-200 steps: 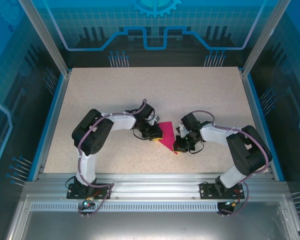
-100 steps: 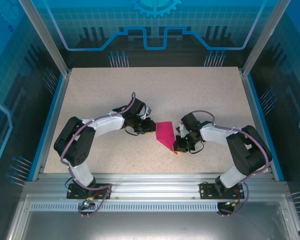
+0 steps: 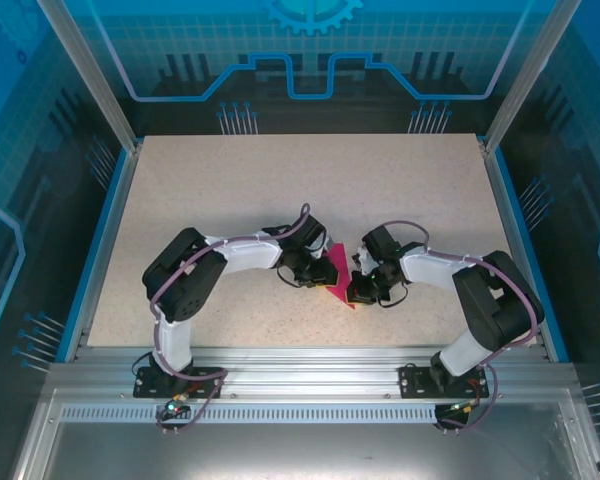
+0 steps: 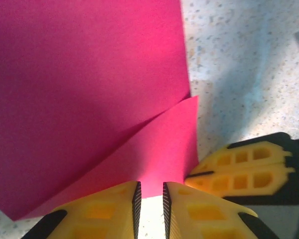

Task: Fold a paper plane with a square sheet of paper (fold left side to right side)
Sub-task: Third fold the triangle at the center of the table.

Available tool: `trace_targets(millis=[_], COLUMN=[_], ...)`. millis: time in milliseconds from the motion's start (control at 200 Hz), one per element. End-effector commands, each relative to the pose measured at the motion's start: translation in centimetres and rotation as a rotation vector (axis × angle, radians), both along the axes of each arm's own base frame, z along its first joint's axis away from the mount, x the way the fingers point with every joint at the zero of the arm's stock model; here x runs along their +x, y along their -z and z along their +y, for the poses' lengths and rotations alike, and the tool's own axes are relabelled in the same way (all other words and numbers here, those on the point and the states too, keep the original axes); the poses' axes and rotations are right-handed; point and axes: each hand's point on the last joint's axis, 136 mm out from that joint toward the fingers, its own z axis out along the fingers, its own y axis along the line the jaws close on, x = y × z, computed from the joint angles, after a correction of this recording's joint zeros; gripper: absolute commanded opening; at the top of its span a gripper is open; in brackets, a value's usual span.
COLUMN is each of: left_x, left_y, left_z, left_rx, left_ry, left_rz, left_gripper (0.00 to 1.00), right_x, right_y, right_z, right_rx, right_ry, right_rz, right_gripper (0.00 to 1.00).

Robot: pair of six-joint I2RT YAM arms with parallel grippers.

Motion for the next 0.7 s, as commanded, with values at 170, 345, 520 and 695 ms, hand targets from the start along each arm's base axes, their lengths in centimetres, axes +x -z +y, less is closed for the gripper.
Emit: trace_targets(millis=[170, 345, 520, 695], left_x=[-0.3, -0.6, -0.5, -0.4], left_y=[3.0, 4.0, 4.0, 4.0], left_z=[1.3, 1.9, 2.0, 2.1], left_rx=[0.104, 0.139, 0.146, 0.151], left_ry=[-0.012, -0.018, -0.021, -0.022], left_rz=[0.039, 0.048, 0.046, 0.045], left_gripper=[0.23, 0.22, 0.22, 0.22], right_x=[-2.7, -1.6, 0.0, 1.0], right_y=[0.3, -2.0, -2.4, -1.9], right_z=[-2.3, -0.6, 1.9, 3.0], right_rx=[-0.115, -0.065, -0.019, -0.034], right_ry=[-0.003, -0.022, -0.042, -0.063], right_rz=[0.045, -0.017, -0.038, -0.041], right_gripper=[0.04, 0.04, 0.03, 0.03])
